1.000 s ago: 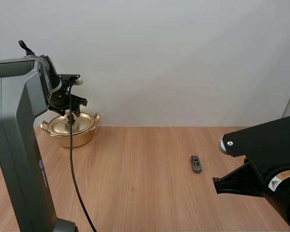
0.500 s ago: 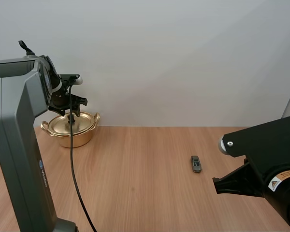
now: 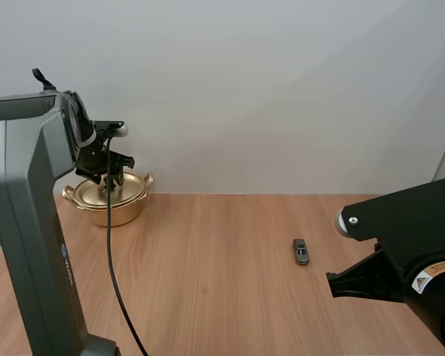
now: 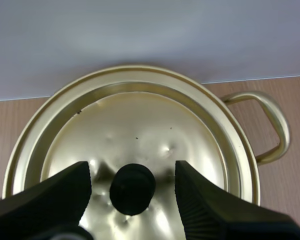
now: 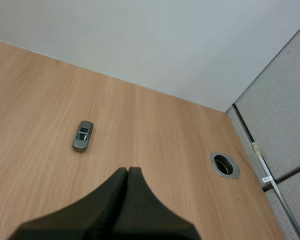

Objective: Open the pot, put the car inside, and close it

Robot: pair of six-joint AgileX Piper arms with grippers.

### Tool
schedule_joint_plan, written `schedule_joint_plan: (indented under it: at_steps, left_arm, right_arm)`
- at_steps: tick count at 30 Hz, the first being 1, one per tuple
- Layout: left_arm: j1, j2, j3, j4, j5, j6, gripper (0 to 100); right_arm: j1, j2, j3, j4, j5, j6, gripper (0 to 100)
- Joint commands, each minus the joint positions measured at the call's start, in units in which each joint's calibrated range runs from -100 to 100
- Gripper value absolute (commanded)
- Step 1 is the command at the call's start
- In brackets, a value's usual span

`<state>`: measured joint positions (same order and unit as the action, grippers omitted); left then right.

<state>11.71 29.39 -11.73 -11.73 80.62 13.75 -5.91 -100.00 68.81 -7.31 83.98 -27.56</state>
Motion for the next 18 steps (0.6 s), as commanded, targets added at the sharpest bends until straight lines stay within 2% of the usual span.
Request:
schedule_joint_plan:
  at_steps: [1, 4, 6, 8, 11, 18]
  left_arm:
    - [0.04, 0.2, 0.0, 0.1, 0.1, 0.2, 81]
    - [0.04, 0.3, 0.0, 0.1, -0.5, 0.2, 80]
    - [0.04, 0.3, 0.0, 0.1, -1.4, 0.2, 73]
    - [0.04, 0.3, 0.0, 0.1, -1.6, 0.9, 54]
    - [0.04, 0.3, 0.0, 0.1, -2.1, 1.7, 2]
    - [0.04, -1.2, -2.9, -1.7, -1.4, 1.6, 0]
  right_arm:
    - [0.0, 0.0, 0.0, 0.0, 0.0, 0.0, 0]
    - [0.0, 0.0, 0.0, 0.0, 0.0, 0.0, 0]
    - [0.0, 0.0, 0.0, 0.0, 0.0, 0.0, 0]
    - [0.0, 0.0, 0.0, 0.0, 0.0, 0.0, 0]
    - [0.0, 0.0, 0.0, 0.0, 0.0, 0.0, 0]
    - [0.0, 0.0, 0.0, 0.0, 0.0, 0.0, 0]
